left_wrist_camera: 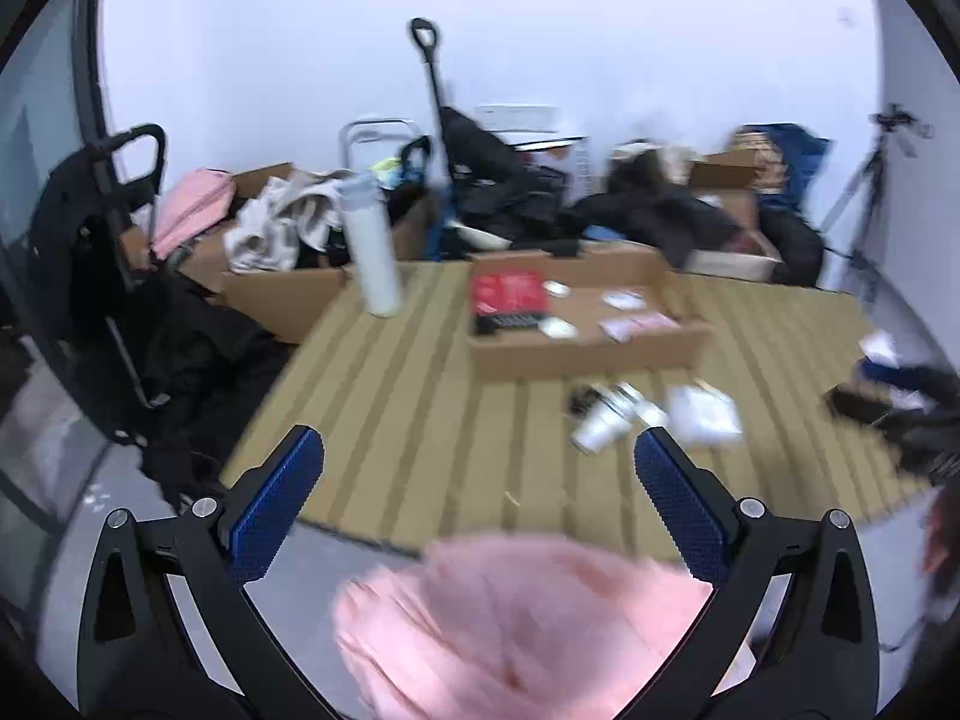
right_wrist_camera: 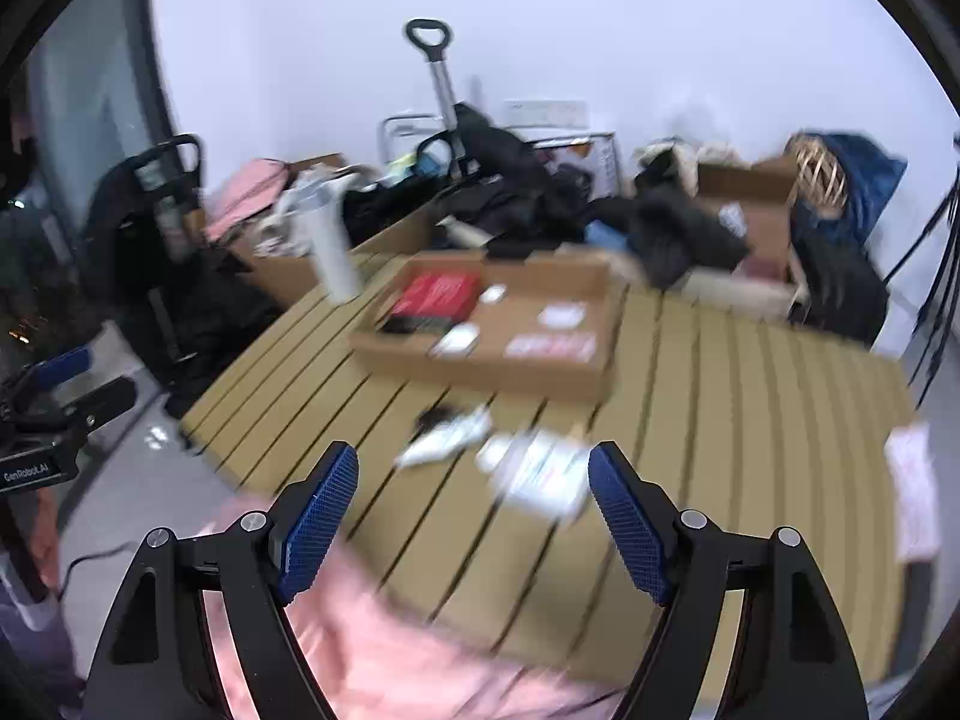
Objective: Organize objects
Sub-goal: 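Withdraw both tools and reach toward the white spray bottle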
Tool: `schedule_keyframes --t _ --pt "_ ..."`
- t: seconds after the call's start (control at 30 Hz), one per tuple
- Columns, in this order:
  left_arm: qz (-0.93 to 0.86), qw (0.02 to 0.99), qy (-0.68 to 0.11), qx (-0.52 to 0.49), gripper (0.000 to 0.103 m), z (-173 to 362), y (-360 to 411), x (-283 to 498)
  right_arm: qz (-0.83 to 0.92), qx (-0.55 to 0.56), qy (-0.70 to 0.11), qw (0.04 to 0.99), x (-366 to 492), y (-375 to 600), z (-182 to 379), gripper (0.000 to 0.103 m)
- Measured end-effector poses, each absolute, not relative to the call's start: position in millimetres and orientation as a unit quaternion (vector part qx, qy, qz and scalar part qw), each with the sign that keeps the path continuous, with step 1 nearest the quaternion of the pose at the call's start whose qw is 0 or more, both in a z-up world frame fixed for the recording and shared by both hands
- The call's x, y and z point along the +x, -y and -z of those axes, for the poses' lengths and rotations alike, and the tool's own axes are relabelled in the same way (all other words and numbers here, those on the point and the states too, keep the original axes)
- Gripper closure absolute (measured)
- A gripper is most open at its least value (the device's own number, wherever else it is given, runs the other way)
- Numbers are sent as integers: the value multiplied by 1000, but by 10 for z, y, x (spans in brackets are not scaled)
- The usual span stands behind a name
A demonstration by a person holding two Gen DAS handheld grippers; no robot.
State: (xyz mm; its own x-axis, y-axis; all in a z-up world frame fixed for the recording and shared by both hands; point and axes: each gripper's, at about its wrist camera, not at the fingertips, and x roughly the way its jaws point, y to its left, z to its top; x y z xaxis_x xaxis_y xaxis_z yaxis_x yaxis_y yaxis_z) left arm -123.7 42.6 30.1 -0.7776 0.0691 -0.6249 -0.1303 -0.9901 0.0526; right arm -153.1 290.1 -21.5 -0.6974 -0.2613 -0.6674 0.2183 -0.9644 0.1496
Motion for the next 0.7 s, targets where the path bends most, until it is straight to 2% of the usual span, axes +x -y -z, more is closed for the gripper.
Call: schedule_keyframes --t 0.1,0.23,0.33,0.57,0.63,0.7 --pt "-937 66 -49 -340 0 -73 -444 -812 917 375 26 135 -982 -2739 586 20" --pt "-912 104 -56 -393 0 173 -536 -683 895 414 56 156 -661 -2612 968 20" --pt "-913 92 -52 -393 0 214 -549 -746 897 414 44 145 -653 -2568 1054 20" --pt "-907 108 -48 -403 0 544 -610 -1218 890 419 78 158 -901 -2669 1246 21" --pt "-904 115 -56 -408 1 641 -667 -1492 882 433 84 164 -1101 -2669 1370 24" --pt "-902 127 -56 -409 1 709 -708 -1751 875 442 96 172 -1381 -2664 1479 35"
